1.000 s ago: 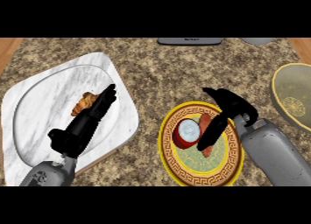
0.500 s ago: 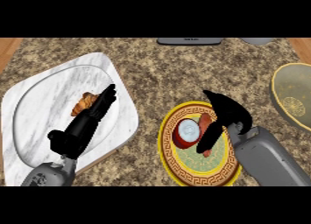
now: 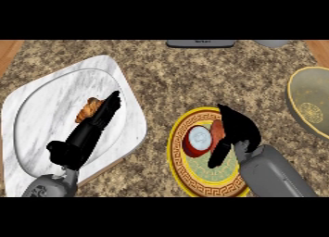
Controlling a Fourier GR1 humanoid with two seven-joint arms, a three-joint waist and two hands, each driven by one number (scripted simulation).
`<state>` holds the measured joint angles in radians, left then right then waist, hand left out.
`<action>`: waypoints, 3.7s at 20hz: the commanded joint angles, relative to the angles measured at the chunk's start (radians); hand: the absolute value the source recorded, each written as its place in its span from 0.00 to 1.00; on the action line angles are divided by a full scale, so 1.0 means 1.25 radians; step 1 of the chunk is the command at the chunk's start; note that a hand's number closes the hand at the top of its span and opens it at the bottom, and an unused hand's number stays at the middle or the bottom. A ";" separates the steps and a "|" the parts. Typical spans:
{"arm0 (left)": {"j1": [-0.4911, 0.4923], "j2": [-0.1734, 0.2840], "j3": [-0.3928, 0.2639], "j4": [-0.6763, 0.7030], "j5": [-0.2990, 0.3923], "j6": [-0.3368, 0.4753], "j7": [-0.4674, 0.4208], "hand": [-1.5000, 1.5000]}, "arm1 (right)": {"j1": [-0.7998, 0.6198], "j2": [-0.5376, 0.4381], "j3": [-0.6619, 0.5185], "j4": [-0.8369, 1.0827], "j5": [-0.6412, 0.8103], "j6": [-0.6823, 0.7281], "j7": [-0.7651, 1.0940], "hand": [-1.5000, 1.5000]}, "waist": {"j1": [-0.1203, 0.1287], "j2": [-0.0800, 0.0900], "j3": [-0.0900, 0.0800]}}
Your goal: Pick the sweet potato from the plate and place it in the bowl
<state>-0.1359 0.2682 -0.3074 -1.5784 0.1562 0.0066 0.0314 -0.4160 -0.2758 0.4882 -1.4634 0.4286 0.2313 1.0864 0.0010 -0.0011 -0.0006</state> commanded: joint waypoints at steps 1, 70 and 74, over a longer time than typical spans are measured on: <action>0.019 -0.024 -0.009 -0.003 -0.023 0.005 0.001 0.50 | -0.005 0.032 -0.023 0.050 0.020 0.022 0.076 0.00 | 0.002 0.001 0.000; 0.028 -0.126 0.104 0.020 -0.138 -0.115 -0.017 0.50 | -0.002 -0.305 -0.562 0.231 0.258 -0.313 -0.920 1.00 | 0.010 0.004 0.001; -0.008 -0.135 0.101 0.009 -0.127 -0.116 0.018 0.50 | -0.016 -0.322 -0.519 0.338 0.240 -0.146 -0.867 1.00 | 0.021 0.007 0.001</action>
<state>-0.1395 0.1076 -0.1744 -1.5640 0.0043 -0.1392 0.0604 -0.3962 -0.6578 -0.1735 -1.1856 0.7361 -0.0527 0.0001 0.0200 0.0057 0.0004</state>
